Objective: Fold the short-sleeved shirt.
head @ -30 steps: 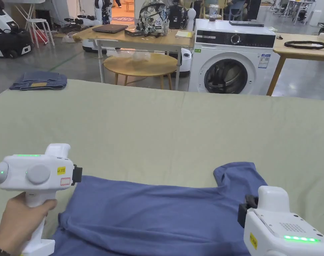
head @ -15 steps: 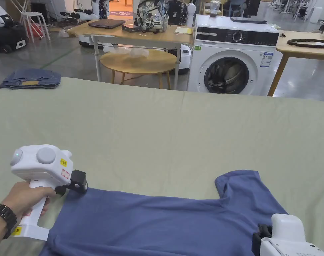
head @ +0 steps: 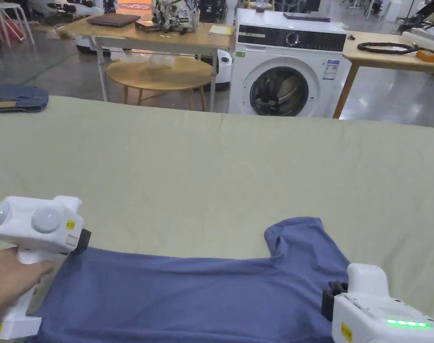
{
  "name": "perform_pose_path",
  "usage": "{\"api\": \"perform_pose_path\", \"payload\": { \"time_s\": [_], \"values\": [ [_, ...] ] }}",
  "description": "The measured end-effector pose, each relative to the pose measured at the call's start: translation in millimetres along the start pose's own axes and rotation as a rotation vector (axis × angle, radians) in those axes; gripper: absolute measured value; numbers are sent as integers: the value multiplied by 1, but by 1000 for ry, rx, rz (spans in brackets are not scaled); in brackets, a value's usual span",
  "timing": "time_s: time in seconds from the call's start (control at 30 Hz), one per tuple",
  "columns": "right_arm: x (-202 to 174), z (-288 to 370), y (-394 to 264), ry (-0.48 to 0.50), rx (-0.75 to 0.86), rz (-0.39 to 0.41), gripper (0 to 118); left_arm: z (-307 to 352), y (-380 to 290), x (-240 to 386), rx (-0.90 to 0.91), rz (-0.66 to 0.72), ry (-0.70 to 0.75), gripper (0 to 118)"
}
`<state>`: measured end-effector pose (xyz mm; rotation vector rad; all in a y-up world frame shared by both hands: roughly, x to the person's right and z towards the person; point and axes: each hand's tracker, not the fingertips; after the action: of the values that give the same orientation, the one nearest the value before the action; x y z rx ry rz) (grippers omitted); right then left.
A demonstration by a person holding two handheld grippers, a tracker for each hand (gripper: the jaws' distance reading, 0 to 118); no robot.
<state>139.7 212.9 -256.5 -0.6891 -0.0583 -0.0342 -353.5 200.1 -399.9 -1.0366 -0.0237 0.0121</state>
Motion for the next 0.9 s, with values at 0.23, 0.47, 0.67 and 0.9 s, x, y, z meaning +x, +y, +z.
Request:
{"api": "perform_pose_path", "payload": {
  "time_s": [0.23, 0.47, 0.67, 0.9],
  "values": [
    [43, -54, 75, 0, -134, -6, 28, 36, -11, -10, 93, 41, -37, 0],
    [60, -141, 104, -12, -327, 43, 66, 47, -22, -11, 131, 57, -50, 0],
    [58, -188, 97, 1, -452, 57, 67, 48, -26, -10, 134, 76, -55, 0],
    [56, -191, 95, 83, -431, 3, 0, 49, -28, -10, 133, 85, -57, 0]
  ]
}}
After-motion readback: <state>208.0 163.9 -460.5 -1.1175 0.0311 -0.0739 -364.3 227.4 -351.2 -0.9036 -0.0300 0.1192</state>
